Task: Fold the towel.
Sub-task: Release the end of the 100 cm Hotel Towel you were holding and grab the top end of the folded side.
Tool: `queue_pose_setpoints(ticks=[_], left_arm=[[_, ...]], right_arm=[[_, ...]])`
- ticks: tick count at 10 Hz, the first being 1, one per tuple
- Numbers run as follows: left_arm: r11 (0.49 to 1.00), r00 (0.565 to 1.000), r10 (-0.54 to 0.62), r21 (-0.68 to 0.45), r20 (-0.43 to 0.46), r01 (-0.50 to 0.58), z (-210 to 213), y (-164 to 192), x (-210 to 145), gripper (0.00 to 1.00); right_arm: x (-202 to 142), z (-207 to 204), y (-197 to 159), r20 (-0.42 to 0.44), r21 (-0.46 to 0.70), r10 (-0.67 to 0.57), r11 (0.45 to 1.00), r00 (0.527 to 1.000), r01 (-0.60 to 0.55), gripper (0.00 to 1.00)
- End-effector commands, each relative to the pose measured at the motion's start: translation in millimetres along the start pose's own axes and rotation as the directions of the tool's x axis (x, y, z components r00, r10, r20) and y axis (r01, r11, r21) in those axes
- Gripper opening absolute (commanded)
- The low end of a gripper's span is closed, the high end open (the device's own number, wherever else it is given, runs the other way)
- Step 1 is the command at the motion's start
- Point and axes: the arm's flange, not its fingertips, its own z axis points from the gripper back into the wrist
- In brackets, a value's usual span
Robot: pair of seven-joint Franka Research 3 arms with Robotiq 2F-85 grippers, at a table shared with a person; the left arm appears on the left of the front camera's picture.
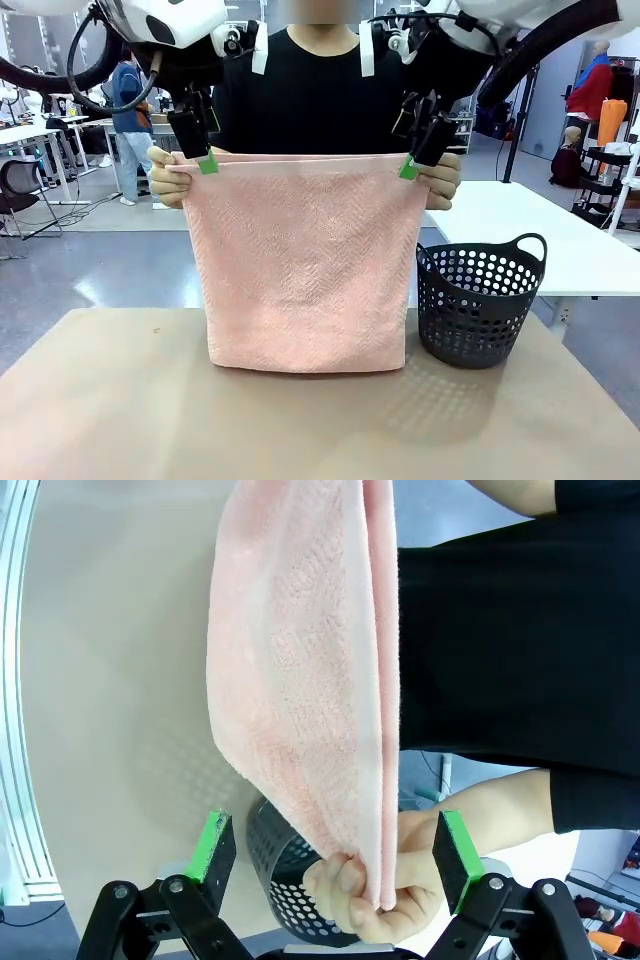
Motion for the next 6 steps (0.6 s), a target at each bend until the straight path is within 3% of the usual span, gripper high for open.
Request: queue_pose_setpoints(ticks=[1,6], left_arm=[[0.999,0.999,-0.036,-0.021,-0.019,0.035,-5,18,4,1.0],[0.996,1.0,-0.03,-0.085,-0.006,0.029,-16,35,-1,1.0]], right_arm=[[3,-5,-14,-0.022,0.018,0.012,1.0,1.0,-0.012,1.0],[7,-17,-28,-0.062,0.025,0.0,1.0,0.998,0.002,1.0]])
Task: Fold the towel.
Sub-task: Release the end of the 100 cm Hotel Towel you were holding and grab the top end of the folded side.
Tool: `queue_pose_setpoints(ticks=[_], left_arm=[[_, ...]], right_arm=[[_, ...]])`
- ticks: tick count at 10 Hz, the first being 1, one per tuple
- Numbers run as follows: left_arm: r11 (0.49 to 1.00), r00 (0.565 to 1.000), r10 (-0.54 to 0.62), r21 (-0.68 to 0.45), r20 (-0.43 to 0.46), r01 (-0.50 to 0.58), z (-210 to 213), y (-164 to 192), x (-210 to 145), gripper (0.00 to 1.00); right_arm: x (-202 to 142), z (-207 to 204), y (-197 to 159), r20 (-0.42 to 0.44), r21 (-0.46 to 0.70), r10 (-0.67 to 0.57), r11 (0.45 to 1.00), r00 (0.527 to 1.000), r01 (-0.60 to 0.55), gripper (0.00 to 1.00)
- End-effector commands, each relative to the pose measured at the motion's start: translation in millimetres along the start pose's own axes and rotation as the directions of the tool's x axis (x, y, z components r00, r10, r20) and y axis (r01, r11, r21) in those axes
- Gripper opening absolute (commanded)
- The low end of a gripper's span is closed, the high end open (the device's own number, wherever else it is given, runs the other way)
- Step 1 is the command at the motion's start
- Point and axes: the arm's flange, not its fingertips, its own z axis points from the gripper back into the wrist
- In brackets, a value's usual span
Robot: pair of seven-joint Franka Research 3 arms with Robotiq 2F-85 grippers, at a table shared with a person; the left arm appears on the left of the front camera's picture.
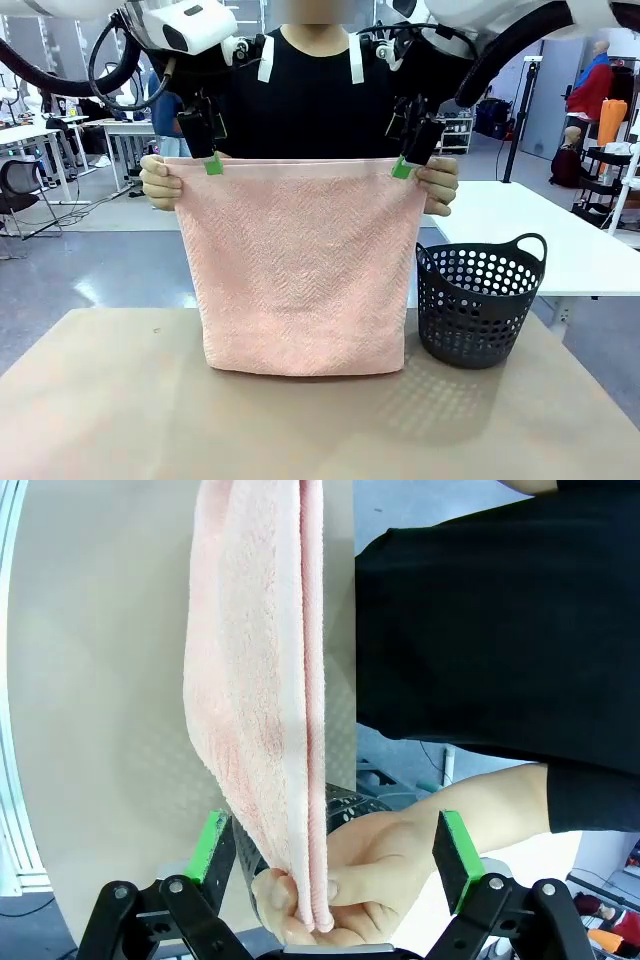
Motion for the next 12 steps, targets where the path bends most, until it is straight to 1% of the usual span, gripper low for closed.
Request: queue_pose_setpoints(ticks=[1,2,4,6,7,8,10,11,12], left_arm=[[0.999,1.0,-0.003,-0.036,0.011,0.004,5,6,-1,1.0],[0.999,1.0,0.003,-0.048,0.011,-0.002,0,10,0,1.0],[0.993,1.0,0.02,-0.113,-0.02,-0.022,-25,18,-2,1.0],[0.983,0.999,0.039,-0.179,-0.015,-0.041,-45,17,-8,1.0],[0.98,0.999,0.037,-0.195,-0.023,-0.041,-50,16,-11,1.0],[0.976,0.999,0.036,-0.213,-0.001,-0.035,-53,13,-11,1.0],[0.965,0.999,0.038,-0.261,-0.01,-0.039,-58,9,-12,1.0],[0.964,0.999,0.031,-0.266,-0.01,-0.033,-58,8,-13,0.7],[0.964,1.0,0.007,-0.266,-0.018,-0.012,-58,6,-13,0.4]], right_arm=[[5,1,-4,-0.032,0.012,-0.008,1.0,0.999,0.009,1.0],[6,-4,-5,-0.046,0.027,-0.008,1.0,0.999,0.01,1.0],[11,-25,-8,-0.088,0.044,-0.015,0.999,0.996,0.019,1.0],[12,-44,-12,-0.104,0.076,-0.029,0.996,0.994,0.037,1.0],[13,-49,-12,-0.122,0.092,-0.023,0.995,0.992,0.034,1.0],[13,-55,-12,-0.138,0.111,-0.019,0.993,0.99,0.035,1.0],[15,-61,-12,-0.16,0.143,-0.027,0.988,0.987,0.051,1.0],[15,-64,-14,-0.167,0.15,-0.032,0.987,0.985,0.057,0.79],[15,-65,-16,-0.16,0.144,-0.056,0.986,0.985,0.08,0.4]])
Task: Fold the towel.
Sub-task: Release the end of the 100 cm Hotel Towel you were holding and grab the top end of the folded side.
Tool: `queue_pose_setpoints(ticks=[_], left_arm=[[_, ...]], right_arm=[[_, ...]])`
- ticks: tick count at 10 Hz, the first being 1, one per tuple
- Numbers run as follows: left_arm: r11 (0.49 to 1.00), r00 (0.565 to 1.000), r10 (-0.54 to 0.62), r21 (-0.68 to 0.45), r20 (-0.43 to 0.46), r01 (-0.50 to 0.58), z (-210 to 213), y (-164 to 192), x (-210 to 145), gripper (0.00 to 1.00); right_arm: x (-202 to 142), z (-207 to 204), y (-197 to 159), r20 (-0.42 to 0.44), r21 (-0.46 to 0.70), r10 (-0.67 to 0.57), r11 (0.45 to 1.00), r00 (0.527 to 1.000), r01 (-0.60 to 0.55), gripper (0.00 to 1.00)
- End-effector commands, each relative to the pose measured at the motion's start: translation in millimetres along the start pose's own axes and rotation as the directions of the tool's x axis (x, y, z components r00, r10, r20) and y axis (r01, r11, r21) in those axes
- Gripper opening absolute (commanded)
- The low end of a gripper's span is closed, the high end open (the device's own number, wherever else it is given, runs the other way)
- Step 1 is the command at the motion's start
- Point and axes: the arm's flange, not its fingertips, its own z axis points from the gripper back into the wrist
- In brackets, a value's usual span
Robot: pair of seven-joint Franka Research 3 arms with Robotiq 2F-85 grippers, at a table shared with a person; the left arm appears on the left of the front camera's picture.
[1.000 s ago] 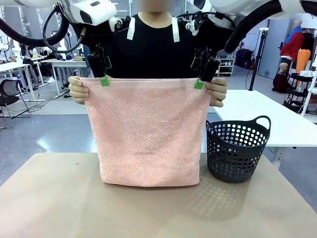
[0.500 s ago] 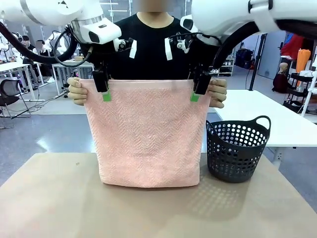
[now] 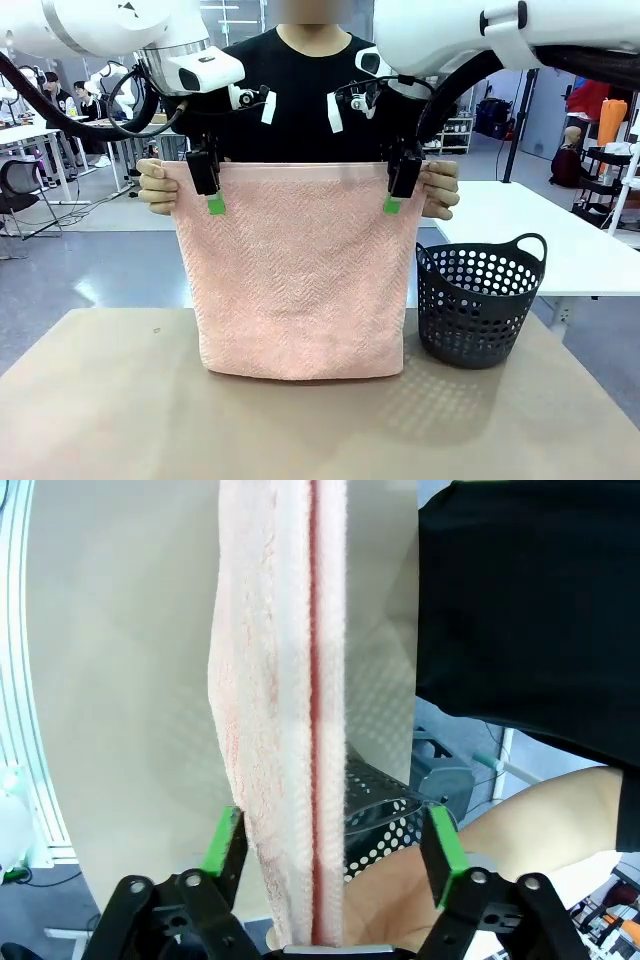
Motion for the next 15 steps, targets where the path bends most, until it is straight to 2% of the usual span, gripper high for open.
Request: queue_pose_setpoints(ticks=[1,2,4,5,6,11,12,15], left_arm=[[0.999,0.999,-0.034,-0.023,-0.004,0.034,7.6,-0.5,-4.2,0.1],[0.999,0.999,-0.037,-0.024,-0.007,0.037,9.0,-0.7,-4.6,0.0],[0.999,1.0,-0.027,-0.027,-0.001,0.027,11.6,0.8,-5.8,0.0],[0.999,1.0,-0.022,-0.028,0.009,0.022,12.5,1.8,-6.8,0.04],[0.999,1.0,-0.022,-0.027,0.014,0.022,13.1,2.6,-7.0,0.0],[1.0,1.0,-0.01,-0.015,-0.015,0.01,13.5,3.2,-9.4,0.0],[1.0,1.0,-0.009,-0.002,-0.003,0.009,9.2,2.7,-5.5,0.0],[1.0,1.0,-0.009,-0.002,-0.003,0.009,9.2,2.7,-5.5,0.0]], right_arm=[[5.1,2.1,-7.0,-0.027,-0.003,-0.038,0.999,0.999,0.038,0.19],[5.2,1.7,-7.0,-0.03,0.001,-0.036,0.999,0.999,0.036,0.0],[4.5,1.0,-8.7,-0.031,0.005,-0.038,0.999,0.999,0.038,0.0],[4.7,0.8,-9.9,-0.03,0.004,-0.048,0.999,0.998,0.048,0.04],[5.3,0.5,-10.6,-0.027,0.007,-0.047,0.999,0.999,0.048,0.0],[1.2,1.4,-15.9,-0.004,0.009,-0.072,0.997,0.997,0.072,0.0],[2.4,0.4,-7.8,0.001,0.006,-0.022,1.0,1.0,0.022,0.0],[2.4,0.4,-7.8,0.001,0.006,-0.022,1.0,1.0,0.022,0.0]])
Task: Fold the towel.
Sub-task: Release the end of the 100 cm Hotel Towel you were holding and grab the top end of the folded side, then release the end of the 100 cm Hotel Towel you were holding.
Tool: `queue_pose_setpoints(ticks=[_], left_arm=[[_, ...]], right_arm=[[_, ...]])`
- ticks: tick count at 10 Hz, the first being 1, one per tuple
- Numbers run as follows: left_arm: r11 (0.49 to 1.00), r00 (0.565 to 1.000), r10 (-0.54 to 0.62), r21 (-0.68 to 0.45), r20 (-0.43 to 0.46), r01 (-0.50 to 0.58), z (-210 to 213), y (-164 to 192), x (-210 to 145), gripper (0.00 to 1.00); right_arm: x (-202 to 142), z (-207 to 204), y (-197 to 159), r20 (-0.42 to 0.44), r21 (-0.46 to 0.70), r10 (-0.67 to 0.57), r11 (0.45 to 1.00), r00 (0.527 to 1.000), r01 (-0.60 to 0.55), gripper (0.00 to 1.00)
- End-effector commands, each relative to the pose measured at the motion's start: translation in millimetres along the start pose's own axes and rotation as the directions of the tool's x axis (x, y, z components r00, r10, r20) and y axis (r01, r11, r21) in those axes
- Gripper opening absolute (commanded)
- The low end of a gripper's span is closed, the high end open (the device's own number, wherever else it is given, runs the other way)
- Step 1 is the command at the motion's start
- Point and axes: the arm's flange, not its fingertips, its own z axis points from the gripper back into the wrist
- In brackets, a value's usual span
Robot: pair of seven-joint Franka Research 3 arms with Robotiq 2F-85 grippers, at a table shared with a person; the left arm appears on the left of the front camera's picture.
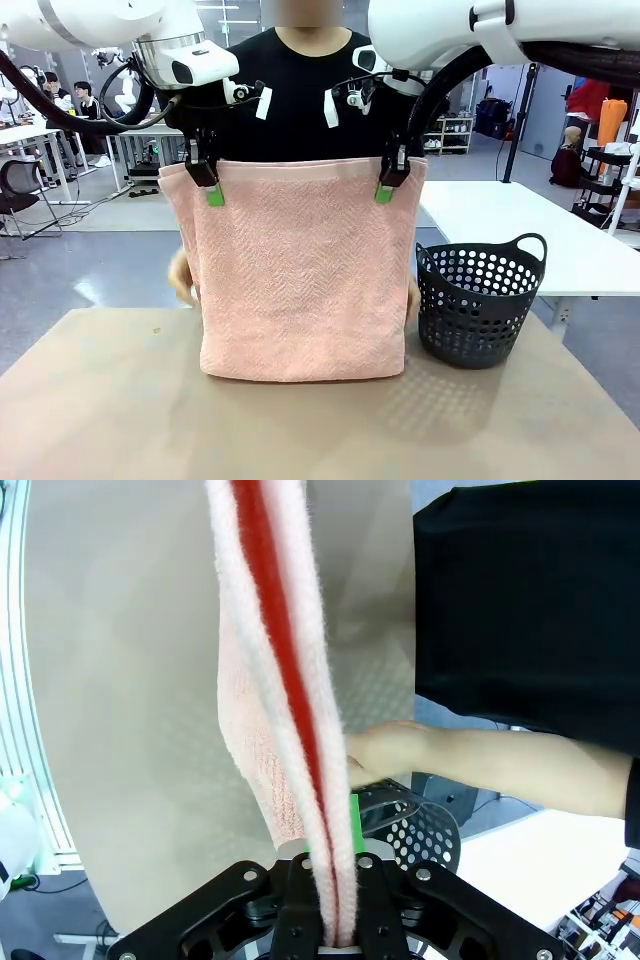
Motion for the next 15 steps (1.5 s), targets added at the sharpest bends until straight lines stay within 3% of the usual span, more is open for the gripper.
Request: queue_pose_setpoints(ticks=[1,15], left_arm=[[1.0,1.0,0.001,0.002,0.001,-0.001,1.2,0.2,-1.0,0.0],[1.0,1.0,0.001,0.002,0.001,-0.001,1.2,0.2,-1.0,0.0]], right_arm=[[-2.1,1.2,0.6,-0.002,-0.002,0.002,1.0,1.0,-0.002,0.0],[-2.1,1.2,0.6,-0.002,-0.002,0.002,1.0,1.0,-0.002,0.0]])
